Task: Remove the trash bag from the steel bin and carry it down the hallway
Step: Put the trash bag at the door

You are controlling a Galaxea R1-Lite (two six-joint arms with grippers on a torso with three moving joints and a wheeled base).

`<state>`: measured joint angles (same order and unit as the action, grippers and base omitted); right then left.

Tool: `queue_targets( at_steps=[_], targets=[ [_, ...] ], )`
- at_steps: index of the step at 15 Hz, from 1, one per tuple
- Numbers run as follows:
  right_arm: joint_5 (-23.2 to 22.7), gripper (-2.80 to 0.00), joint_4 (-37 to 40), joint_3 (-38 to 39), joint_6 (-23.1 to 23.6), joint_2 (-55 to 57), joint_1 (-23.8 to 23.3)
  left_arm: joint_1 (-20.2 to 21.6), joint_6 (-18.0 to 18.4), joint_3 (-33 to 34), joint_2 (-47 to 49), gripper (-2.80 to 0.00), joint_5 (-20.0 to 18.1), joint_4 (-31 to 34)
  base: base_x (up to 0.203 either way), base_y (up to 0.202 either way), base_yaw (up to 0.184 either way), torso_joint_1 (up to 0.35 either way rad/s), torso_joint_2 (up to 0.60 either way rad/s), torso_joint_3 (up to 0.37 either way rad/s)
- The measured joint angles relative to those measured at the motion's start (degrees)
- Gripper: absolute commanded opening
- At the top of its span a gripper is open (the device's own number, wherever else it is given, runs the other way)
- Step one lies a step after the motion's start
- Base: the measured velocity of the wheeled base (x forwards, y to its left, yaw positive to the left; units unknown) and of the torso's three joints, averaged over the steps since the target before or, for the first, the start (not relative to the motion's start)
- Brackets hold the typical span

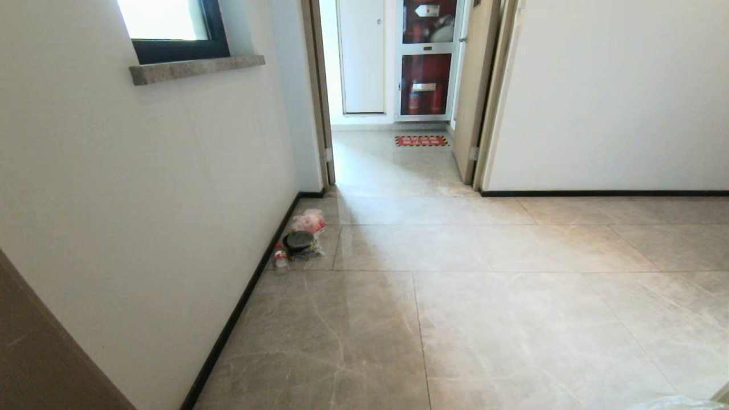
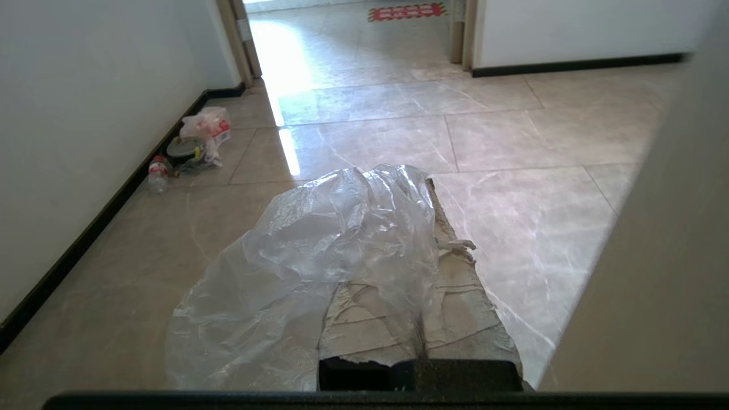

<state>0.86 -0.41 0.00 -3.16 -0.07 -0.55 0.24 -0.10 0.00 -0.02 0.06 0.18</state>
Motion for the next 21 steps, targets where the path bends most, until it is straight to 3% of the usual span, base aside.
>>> queue_targets(
  at_steps=[21],
  targets=[
    [0.0, -2.80, 0.0, 0.0, 0.0, 0.0, 0.0, 0.0, 0.0, 0.0, 0.0, -2.80, 0.0, 0.0, 0.195, 0.000, 0.000, 0.002, 0.00, 0.002]
  ],
)
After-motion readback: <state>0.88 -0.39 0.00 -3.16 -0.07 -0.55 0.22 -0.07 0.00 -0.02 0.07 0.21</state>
